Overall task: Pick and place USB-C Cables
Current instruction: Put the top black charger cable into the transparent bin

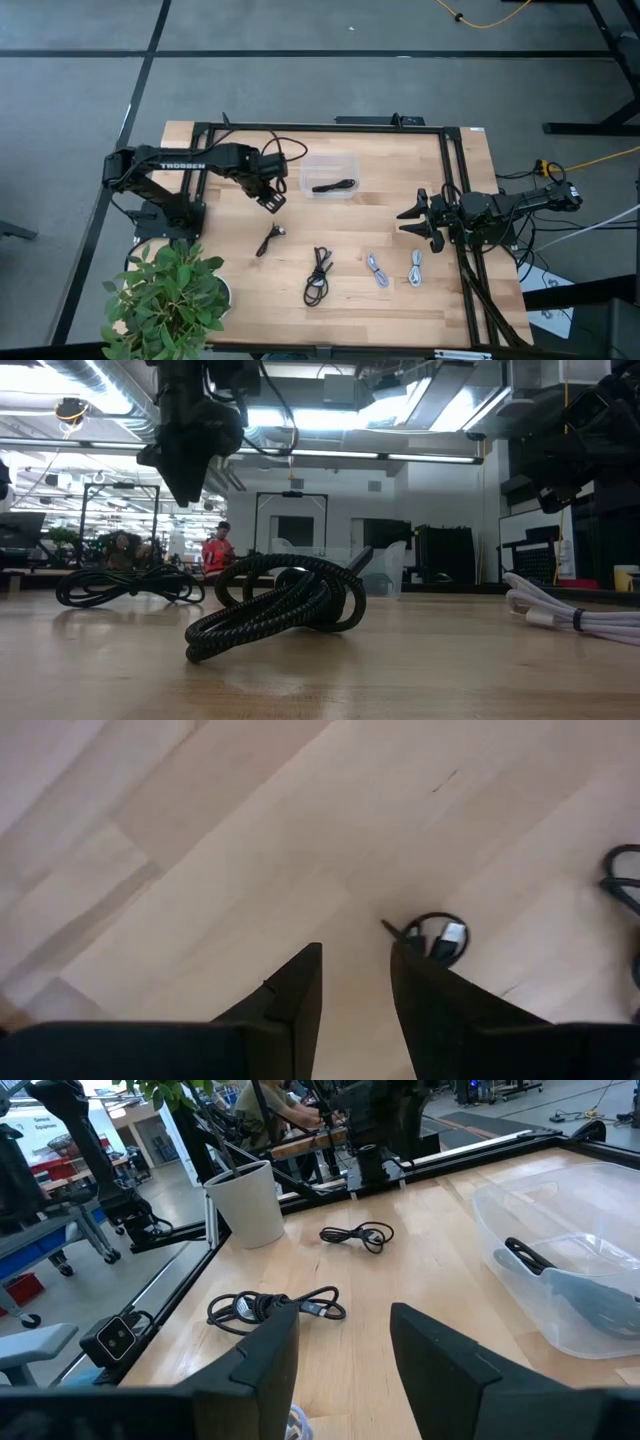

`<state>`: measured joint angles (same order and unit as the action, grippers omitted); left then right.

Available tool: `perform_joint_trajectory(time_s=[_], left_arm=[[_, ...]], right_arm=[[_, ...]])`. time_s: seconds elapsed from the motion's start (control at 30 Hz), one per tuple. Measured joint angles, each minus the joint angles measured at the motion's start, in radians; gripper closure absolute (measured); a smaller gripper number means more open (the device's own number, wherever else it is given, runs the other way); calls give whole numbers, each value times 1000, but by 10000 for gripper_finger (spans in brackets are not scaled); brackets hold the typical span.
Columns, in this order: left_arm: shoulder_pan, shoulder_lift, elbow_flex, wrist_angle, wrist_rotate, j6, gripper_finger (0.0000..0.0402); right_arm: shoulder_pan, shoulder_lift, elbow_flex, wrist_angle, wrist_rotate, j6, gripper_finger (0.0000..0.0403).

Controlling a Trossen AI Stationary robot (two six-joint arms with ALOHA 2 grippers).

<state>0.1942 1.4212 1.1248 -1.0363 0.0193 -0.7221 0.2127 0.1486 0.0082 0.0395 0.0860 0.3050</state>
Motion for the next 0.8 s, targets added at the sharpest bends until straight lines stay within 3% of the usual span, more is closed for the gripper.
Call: perform_joint_trajectory(time_s=[0.43, 0.6, 0.8], left_arm=[[-116, 2, 0, 47, 20, -99, 288], [-133, 58, 0, 49, 104, -114, 288], [-134, 115, 0, 48, 108, -105, 288]], right_arm=[[0, 0, 0, 0, 0, 1, 239], [0, 0, 0, 0, 0, 1, 239], [0, 0, 0, 0, 0, 1, 239]])
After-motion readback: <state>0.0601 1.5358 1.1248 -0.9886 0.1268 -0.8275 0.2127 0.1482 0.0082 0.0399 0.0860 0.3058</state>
